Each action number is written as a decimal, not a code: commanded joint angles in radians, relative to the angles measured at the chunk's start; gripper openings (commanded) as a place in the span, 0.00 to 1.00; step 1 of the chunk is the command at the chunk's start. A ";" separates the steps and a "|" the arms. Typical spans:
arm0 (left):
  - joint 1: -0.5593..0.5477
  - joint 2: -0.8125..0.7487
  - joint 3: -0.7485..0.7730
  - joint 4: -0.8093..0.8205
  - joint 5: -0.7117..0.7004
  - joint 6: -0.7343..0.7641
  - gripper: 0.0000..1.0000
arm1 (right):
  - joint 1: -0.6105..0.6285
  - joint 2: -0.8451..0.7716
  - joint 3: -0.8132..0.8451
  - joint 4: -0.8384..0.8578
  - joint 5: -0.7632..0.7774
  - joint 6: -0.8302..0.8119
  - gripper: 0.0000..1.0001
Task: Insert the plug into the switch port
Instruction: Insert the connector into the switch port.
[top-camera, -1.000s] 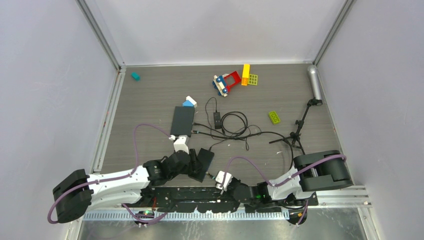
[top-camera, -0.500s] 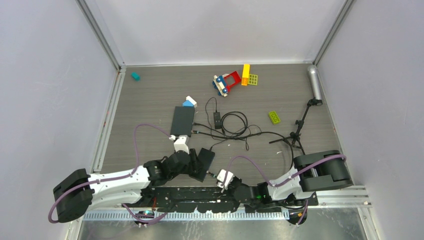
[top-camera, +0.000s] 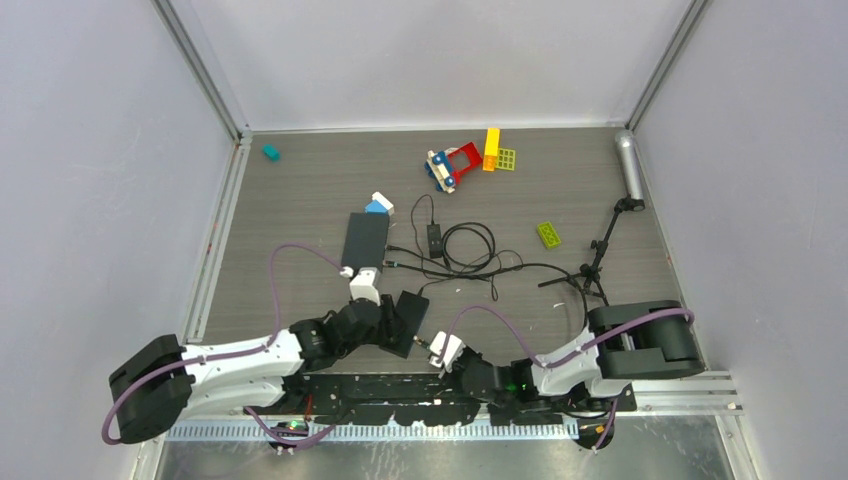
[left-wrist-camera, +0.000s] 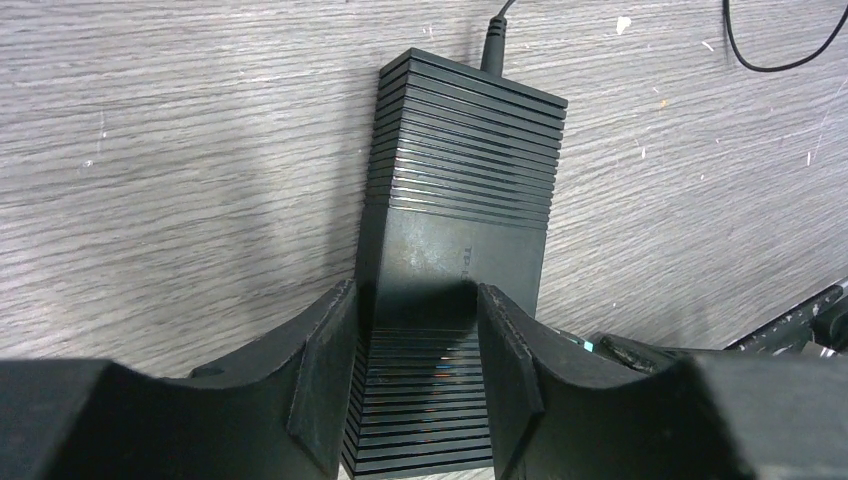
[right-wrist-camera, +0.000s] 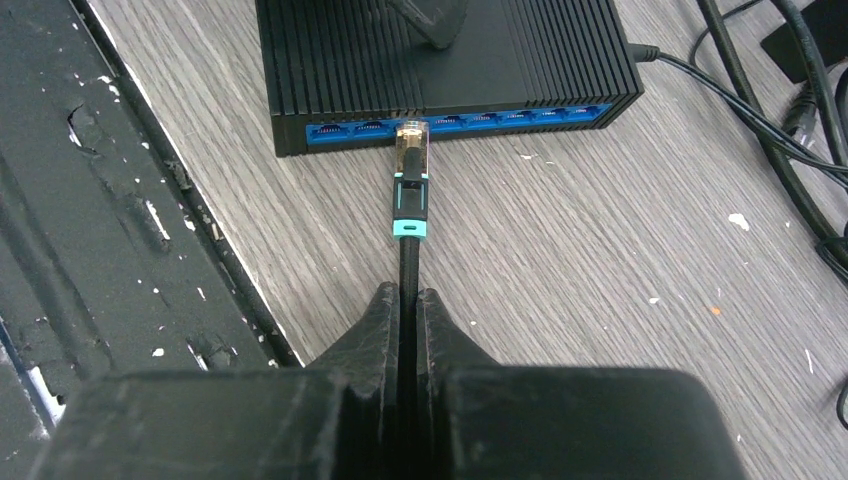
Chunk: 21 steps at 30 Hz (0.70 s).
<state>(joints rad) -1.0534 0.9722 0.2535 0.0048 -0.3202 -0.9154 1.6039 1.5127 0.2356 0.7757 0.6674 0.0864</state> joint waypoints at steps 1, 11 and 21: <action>-0.022 0.039 -0.019 -0.011 0.172 0.066 0.47 | -0.039 -0.060 0.066 -0.009 -0.082 -0.028 0.01; -0.023 0.067 -0.032 0.071 0.231 0.121 0.49 | -0.146 -0.149 0.068 -0.101 -0.240 -0.080 0.00; -0.022 0.110 -0.036 0.114 0.253 0.112 0.48 | -0.185 -0.109 0.102 -0.071 -0.267 -0.077 0.00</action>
<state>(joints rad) -1.0512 1.0386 0.2466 0.1291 -0.2638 -0.7971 1.4437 1.3750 0.2565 0.5728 0.4191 0.0124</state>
